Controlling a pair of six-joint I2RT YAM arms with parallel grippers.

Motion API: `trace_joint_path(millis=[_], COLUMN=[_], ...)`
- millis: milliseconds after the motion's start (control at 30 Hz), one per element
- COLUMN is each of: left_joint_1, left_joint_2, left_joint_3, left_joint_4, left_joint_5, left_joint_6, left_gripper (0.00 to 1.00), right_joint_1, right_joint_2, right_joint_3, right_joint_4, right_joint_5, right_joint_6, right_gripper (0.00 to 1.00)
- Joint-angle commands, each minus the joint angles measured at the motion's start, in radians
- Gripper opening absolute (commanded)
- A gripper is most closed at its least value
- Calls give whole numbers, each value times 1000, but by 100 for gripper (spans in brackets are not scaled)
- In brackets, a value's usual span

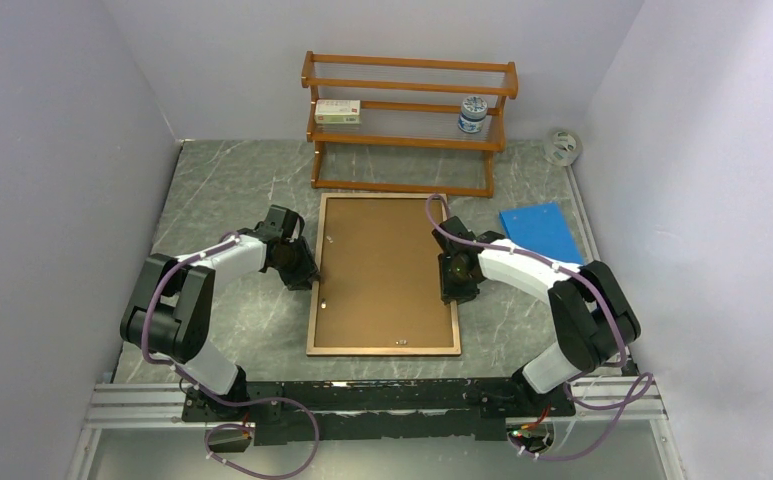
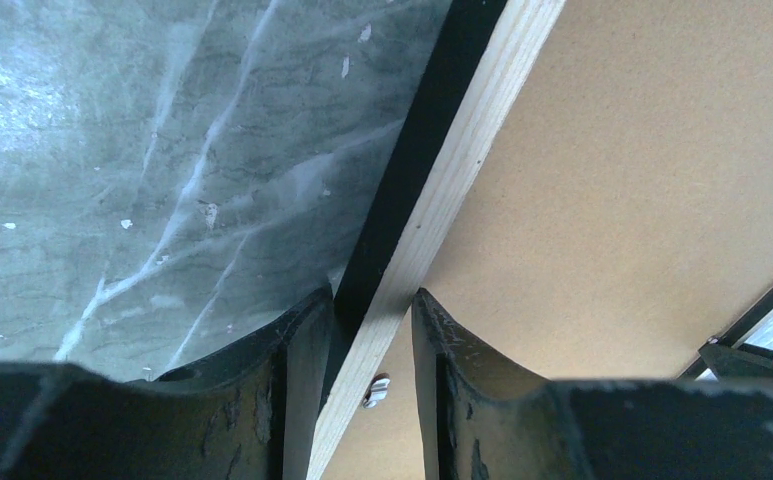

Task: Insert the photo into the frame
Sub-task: Install the photo frame at the center of the board.

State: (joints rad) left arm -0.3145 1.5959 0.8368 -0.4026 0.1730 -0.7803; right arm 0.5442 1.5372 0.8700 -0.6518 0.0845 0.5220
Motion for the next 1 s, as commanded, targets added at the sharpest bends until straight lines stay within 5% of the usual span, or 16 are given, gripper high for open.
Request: trace_joint_path(millis=[0,367,600,700,833,967], left_joint_1=[4,5,8,8,8,9], left_joint_2=[45,39,41,36,24,9], left_joint_3=[-55,-47,-42,-42,-43,-58], left_joint_4=[-50,-56,-51,-47,-50,-45], left_joint_5=[-81,-63,-44,-36,-30,-23], left_joint_6=[13,16,28,30,30,29], left_gripper=[42,42,45,49,49,43], right_joint_1=[4,4,4,4,4,6], right_joint_2=[-21,-95,-174,-197,-191,-166], right_joint_3=[-16,-26,-17,-2,29,24], right_joint_4=[-51,20,10,4,28,201], right_joint_5=[65,79,85,62,-24,-204], right_joint_6=[-12,23,18,14,23,66], right_gripper=[32,22,56,63,62,48])
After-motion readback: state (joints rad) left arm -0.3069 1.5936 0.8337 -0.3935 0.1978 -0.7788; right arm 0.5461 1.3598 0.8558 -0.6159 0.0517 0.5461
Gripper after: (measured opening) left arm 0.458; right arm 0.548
